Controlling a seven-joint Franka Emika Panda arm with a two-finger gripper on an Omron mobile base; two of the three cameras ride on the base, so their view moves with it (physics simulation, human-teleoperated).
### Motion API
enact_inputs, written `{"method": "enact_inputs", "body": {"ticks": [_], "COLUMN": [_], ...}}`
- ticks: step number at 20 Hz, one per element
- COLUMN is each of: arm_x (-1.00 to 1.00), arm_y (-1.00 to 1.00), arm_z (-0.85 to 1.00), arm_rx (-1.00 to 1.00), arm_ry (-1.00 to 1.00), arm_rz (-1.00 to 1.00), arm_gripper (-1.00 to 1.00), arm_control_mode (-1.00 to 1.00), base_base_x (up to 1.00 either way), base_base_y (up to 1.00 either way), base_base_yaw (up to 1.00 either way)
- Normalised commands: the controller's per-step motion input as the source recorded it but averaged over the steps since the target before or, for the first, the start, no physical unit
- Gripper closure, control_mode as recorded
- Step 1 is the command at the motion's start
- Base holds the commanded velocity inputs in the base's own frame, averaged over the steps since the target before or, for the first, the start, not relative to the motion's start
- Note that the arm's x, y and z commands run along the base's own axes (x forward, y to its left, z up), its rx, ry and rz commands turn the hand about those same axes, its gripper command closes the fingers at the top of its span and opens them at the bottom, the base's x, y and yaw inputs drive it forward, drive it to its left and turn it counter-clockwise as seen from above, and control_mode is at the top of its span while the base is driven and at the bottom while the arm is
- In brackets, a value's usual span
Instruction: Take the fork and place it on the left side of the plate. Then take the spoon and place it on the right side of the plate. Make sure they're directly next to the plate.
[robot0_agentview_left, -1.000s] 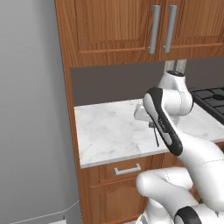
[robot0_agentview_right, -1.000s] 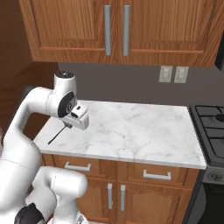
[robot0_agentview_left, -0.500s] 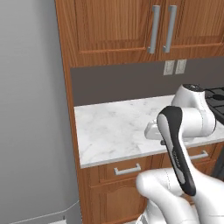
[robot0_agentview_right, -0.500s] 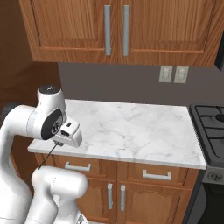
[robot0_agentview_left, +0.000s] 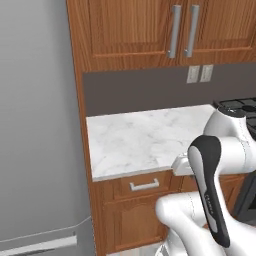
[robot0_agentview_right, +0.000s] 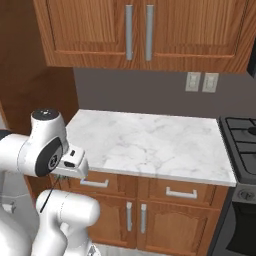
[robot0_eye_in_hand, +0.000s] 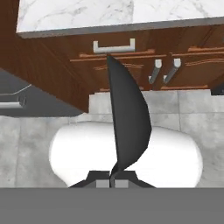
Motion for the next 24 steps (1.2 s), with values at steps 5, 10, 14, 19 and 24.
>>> {"method": "enact_inputs", "body": {"ticks": [5, 10, 14, 19, 24], "arm_x": [0.00, 0.00, 0.00, 0.00, 0.00], "arm_y": [0.00, 0.00, 0.00, 0.00, 0.00], "arm_z": [0.00, 0.00, 0.00, 0.00, 0.00], "arm_rx": [0.00, 0.00, 0.00, 0.00, 0.00], "arm_ry": [0.00, 0.00, 0.00, 0.00, 0.00], "arm_rz": [0.00, 0.00, 0.00, 0.00, 0.00], "arm_gripper": [1.00, 1.00, 1.00, 1.00, 1.00], "arm_control_mode": [1.00, 1.00, 1.00, 1.00, 1.00], "base_base_x": [-0.94, -1.00, -0.95, -0.72, -0.60], "base_base_y": [0.00, 0.00, 0.13, 0.68, 0.95], "base_base_yaw": [0.16, 0.06, 0.00, -0.03, -0.08]}}
